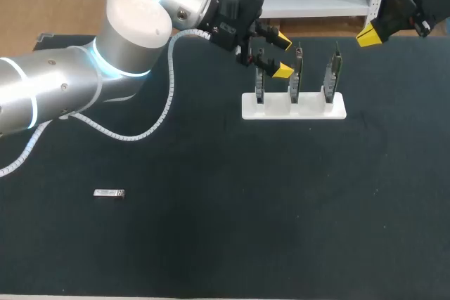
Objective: Pick up the optical module with the left hand, and insert it into the network port with the right hand.
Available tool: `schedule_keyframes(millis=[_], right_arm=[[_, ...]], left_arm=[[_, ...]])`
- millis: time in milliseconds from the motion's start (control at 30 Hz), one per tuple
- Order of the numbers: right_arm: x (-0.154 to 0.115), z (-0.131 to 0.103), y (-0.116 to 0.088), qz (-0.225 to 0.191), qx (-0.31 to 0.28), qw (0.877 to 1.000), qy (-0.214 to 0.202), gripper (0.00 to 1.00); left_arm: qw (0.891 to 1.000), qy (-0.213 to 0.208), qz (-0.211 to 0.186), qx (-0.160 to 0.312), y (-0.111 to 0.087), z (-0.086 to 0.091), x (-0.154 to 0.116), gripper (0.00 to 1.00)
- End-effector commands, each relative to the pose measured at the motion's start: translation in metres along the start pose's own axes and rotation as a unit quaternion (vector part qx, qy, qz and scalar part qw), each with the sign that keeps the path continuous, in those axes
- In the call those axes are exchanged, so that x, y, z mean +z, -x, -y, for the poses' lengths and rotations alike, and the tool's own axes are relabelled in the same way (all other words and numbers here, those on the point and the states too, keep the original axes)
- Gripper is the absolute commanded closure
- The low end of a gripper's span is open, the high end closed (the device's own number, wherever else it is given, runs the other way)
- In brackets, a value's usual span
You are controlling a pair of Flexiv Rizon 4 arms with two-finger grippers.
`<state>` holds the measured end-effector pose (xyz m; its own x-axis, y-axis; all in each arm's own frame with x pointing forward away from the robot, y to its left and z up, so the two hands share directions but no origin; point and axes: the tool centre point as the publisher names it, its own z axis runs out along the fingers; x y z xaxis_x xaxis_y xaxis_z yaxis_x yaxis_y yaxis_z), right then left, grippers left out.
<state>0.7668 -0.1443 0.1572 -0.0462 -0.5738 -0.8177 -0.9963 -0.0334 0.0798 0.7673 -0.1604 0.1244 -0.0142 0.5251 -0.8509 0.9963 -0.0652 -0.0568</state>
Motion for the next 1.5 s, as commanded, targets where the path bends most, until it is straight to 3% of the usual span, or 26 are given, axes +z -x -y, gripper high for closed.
schedule_keyframes(millis=[33,733,767,800,1500], right_arm=[[0.0022,-0.0024,0.0,0.001,0.001,1.0,-0.003,1.0],[0.0071,-0.002,0.0039,0.0,0.002,1.0,-0.004,1.0],[0.0076,-0.0021,0.0039,-0.001,0.003,1.0,-0.005,0.59],[0.008,-0.002,0.0039,-0.005,0.001,1.0,-0.007,0.0],[0.0084,-0.0022,0.004,-0.006,-0.001,1.0,-0.006,0.0]], left_arm=[[1.0,-0.001,-0.001,0.001,0.0,-0.0013,0.0002,0.0],[1.0,-0.001,-0.001,0.001,0.0,-0.0013,0.0002,0.0],[1.0,-0.001,-0.001,0.001,0.0,-0.0013,0.0002,0.0],[1.0,-0.001,-0.001,0.001,0.0,-0.0013,0.0002,0.0],[1.0,-0.001,-0.001,0.001,0.0,-0.0013,0.0002,0.0]])
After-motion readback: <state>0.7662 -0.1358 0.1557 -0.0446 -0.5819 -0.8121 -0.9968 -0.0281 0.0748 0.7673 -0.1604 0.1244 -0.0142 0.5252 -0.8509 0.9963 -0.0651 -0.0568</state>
